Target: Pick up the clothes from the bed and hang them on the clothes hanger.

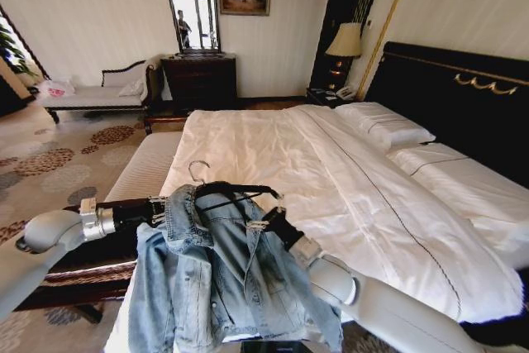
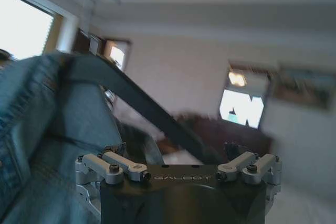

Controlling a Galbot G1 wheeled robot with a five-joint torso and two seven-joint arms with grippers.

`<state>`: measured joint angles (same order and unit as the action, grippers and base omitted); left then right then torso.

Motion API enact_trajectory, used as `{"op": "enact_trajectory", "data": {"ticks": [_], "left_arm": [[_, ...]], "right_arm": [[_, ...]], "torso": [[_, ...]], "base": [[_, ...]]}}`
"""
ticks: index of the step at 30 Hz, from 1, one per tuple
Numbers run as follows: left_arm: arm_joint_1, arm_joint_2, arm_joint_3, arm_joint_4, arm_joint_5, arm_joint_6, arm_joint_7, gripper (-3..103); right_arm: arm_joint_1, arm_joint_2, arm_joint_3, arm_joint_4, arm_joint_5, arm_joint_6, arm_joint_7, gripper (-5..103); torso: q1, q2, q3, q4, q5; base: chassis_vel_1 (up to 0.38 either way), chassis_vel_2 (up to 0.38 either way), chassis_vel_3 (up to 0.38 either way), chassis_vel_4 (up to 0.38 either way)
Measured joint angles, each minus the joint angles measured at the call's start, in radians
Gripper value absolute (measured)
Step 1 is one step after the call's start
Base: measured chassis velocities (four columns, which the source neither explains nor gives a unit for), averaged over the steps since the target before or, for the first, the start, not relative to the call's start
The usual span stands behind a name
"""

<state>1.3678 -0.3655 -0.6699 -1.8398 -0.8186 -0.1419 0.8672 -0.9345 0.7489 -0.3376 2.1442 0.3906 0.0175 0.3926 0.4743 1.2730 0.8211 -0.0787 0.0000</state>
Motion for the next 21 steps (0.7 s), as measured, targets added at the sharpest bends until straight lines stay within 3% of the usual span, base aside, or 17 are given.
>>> {"op": "enact_trajectory", "data": {"ticks": [1, 9, 11, 21], "left_arm": [[-0.006, -0.004, 0.0, -0.002, 0.0, 0.0, 0.0, 21], [-0.015, -0.005, 0.0, -0.01, -0.002, 0.0, 0.001, 21], [-0.003, -0.006, -0.01, -0.012, -0.002, -0.001, 0.003, 21], [0.02, -0.01, -0.016, -0.021, 0.006, -0.002, 0.006, 21]], "right_arm": [[-0.032, -0.002, 0.021, 0.019, 0.097, -0.04, 0.04, 100], [-0.055, 0.01, 0.047, 0.033, 0.309, -0.12, 0.125, 100], [-0.049, 0.019, 0.053, 0.027, 0.403, -0.138, 0.147, 100], [-0.023, 0.056, 0.037, 0.04, 0.551, -0.164, 0.176, 100]], "torso": [[0.0, 0.0, 0.0, 0.0, -0.0002], [0.0, 0.0, 0.0, 0.0002, -0.0001], [0.0, 0.0, 0.0, 0.0, 0.0], [0.0, 0.0, 0.0, 0.0002, -0.0001]], "base": [[0.0, 0.0, 0.0, 0.0], [0.0, 0.0, 0.0, 0.0], [0.0, 0.0, 0.0, 0.0], [0.0, 0.0, 0.0, 0.0]]}}
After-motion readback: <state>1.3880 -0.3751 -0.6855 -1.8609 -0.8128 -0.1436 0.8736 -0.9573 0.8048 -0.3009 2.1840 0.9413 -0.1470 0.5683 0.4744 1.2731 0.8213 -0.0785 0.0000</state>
